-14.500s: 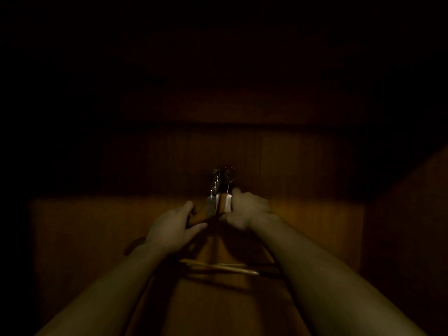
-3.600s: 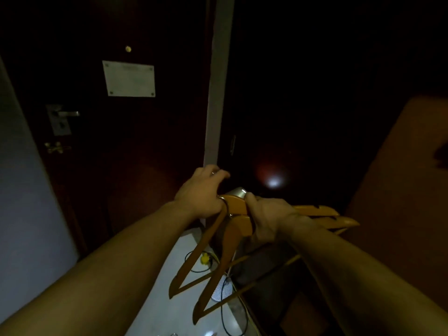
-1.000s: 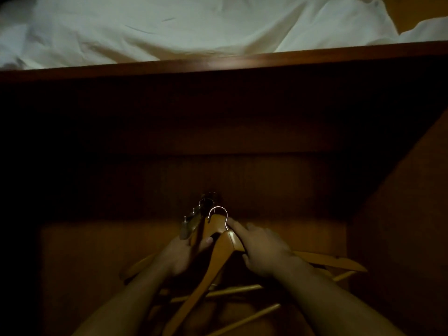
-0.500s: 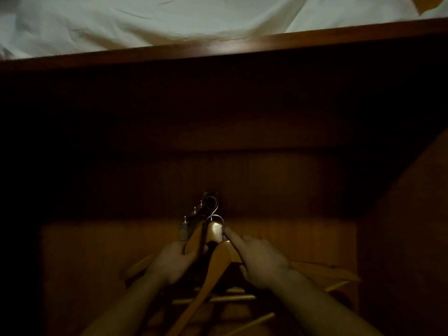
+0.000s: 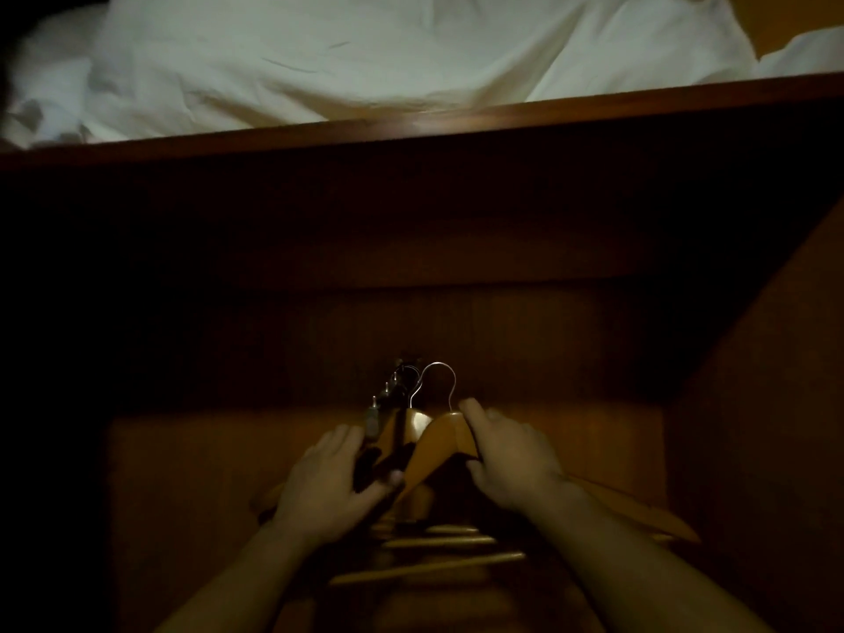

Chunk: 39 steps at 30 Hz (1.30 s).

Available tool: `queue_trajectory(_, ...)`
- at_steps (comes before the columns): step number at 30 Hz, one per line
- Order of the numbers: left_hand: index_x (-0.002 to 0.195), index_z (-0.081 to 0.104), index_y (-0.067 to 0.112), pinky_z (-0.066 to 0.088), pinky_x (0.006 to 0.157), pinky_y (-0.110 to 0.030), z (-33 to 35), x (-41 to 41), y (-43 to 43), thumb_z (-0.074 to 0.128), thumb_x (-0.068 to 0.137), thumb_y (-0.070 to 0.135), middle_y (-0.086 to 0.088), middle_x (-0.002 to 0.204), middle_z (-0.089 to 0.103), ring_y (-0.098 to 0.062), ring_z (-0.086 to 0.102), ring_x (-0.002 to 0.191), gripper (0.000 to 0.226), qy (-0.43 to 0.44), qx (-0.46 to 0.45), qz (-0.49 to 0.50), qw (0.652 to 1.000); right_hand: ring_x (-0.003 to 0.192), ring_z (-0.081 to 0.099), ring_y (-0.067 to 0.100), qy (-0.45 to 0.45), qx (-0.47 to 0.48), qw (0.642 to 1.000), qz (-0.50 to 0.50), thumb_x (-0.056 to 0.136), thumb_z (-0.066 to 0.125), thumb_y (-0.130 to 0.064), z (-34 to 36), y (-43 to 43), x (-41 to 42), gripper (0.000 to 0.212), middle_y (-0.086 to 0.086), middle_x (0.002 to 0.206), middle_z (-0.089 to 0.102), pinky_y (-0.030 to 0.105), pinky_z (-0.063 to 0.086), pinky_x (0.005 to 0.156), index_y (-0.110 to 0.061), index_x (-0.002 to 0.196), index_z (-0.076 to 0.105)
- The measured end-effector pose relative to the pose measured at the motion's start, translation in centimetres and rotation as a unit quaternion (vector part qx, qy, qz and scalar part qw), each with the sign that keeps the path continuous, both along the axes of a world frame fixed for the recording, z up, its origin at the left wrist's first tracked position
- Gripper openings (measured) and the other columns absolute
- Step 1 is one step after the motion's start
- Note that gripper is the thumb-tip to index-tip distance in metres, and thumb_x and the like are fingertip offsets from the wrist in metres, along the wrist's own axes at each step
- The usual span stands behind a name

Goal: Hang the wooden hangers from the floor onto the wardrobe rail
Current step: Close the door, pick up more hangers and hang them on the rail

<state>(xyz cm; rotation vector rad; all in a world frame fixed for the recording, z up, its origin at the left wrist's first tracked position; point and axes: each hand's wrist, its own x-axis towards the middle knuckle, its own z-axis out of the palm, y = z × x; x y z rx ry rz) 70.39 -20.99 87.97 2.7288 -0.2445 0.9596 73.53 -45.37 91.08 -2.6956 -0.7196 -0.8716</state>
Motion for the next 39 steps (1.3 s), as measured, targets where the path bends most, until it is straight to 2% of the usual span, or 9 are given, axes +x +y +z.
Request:
queue_trajectory(7, 0.132, 0.046, 0.036, 0.050, 0.084, -0.023, -0.1, -0.1, 1.0, 0.016, 0.075, 0.078, 0.017, 0.118, 0.055, -0.001, 0.053, 0.103, 0.077, -0.025, 0.091, 0.031, 0.995, 0.102, 0.063, 0.025, 0.024, 0.045, 0.999, 0.010, 0.092, 0.068, -0.030, 0.9, 3.2, -0.2, 0.053, 0.004, 0.119, 0.057, 0.039, 0.056, 0.083, -0.028, 0.132, 0.033)
queue_trajectory(12, 0.117, 0.052, 0.037, 0.046, 0.072, -0.020, -0.3, -0.1, 2.2, 0.008, 0.080, 0.076, 0.018, 0.100, 0.053, 0.001, 0.052, 0.088, 0.070, -0.053, 0.118, 0.061, 0.990, 0.106, 0.061, 0.023, 0.046, 0.080, 0.995, 0.029, 0.092, 0.068, -0.036, 0.5, 4.9, 0.5, 0.050, 0.002, 0.121, 0.056, 0.036, 0.055, 0.085, -0.029, 0.130, 0.036)
queue_trajectory(17, 0.119, 0.048, 0.039, 0.049, 0.078, -0.022, -0.6, 0.9, 3.0, 0.012, 0.086, 0.077, 0.019, 0.101, 0.051, -0.001, 0.052, 0.090, 0.062, -0.028, 0.132, 0.081, 0.988, 0.110, 0.060, 0.023, 0.066, 0.078, 0.994, 0.030, 0.093, 0.066, -0.038, 0.3, 5.8, 1.4, 0.052, 0.003, 0.125, 0.055, 0.037, 0.054, 0.089, -0.027, 0.133, 0.034)
queue_trajectory(19, 0.121, 0.048, 0.039, 0.049, 0.081, -0.022, -0.9, 1.3, 3.2, 0.021, 0.092, 0.071, 0.019, 0.104, 0.051, -0.002, 0.052, 0.093, 0.051, -0.017, 0.138, 0.088, 0.986, 0.110, 0.059, 0.024, 0.069, 0.071, 0.995, 0.022, 0.094, 0.064, -0.042, 0.1, 6.1, 1.7, 0.053, 0.003, 0.126, 0.055, 0.037, 0.053, 0.088, -0.027, 0.133, 0.033)
queue_trajectory(24, 0.120, 0.046, 0.040, 0.049, 0.079, -0.024, -1.8, 1.9, 3.8, 0.009, 0.083, 0.074, 0.018, 0.106, 0.052, -0.002, 0.053, 0.095, 0.063, -0.004, 0.136, 0.092, 0.986, 0.108, 0.061, 0.025, 0.040, -0.002, 0.999, 0.014, 0.088, 0.061, -0.060, -0.1, 5.7, 1.9, 0.060, 0.001, 0.126, 0.056, 0.036, 0.045, 0.081, -0.027, 0.131, 0.035)
queue_trajectory(27, 0.121, 0.046, 0.038, 0.048, 0.078, -0.024, -2.2, 2.1, 4.0, 0.020, 0.091, 0.069, 0.016, 0.107, 0.050, -0.004, 0.052, 0.096, 0.050, 0.008, 0.132, 0.094, 0.987, 0.109, 0.057, 0.022, 0.094, 0.038, 0.994, 0.041, 0.088, 0.051, -0.071, 0.3, 5.4, 2.1, 0.065, -0.001, 0.125, 0.053, 0.035, 0.046, 0.084, -0.026, 0.133, 0.040)
queue_trajectory(30, 0.121, 0.047, 0.036, 0.047, 0.077, -0.026, -2.2, 2.1, 4.0, 0.028, 0.097, 0.063, 0.014, 0.109, 0.051, -0.006, 0.053, 0.097, 0.042, 0.004, 0.125, 0.096, 0.988, 0.104, 0.057, 0.019, 0.166, 0.140, 0.975, 0.047, 0.102, 0.035, -0.056, 1.1, 5.5, 3.1, 0.047, 0.002, 0.121, 0.059, 0.034, 0.047, 0.087, -0.021, 0.126, 0.054)
queue_trajectory(36, 0.124, 0.049, 0.035, 0.052, 0.081, -0.029, -2.1, 2.4, 4.1, 0.006, 0.082, 0.071, 0.012, 0.114, 0.054, -0.009, 0.056, 0.101, 0.070, -0.002, 0.126, 0.099, 0.987, 0.094, 0.059, 0.014, 0.315, 0.270, 0.906, 0.078, 0.100, 0.054, -0.021, 2.7, 5.2, 5.4, 0.006, -0.002, 0.101, 0.062, 0.032, 0.050, 0.085, -0.020, 0.099, 0.060)
queue_trajectory(39, 0.124, 0.050, 0.034, 0.052, 0.082, -0.031, -2.1, 2.6, 4.1, 0.008, 0.083, 0.072, 0.012, 0.112, 0.055, -0.009, 0.056, 0.101, 0.071, 0.000, 0.125, 0.095, 0.988, 0.078, 0.058, 0.009, 0.403, 0.321, 0.849, 0.118, 0.100, 0.054, -0.015, 3.3, 4.9, 4.9, 0.010, -0.002, 0.091, 0.063, 0.024, 0.046, 0.065, -0.015, 0.098, 0.063)
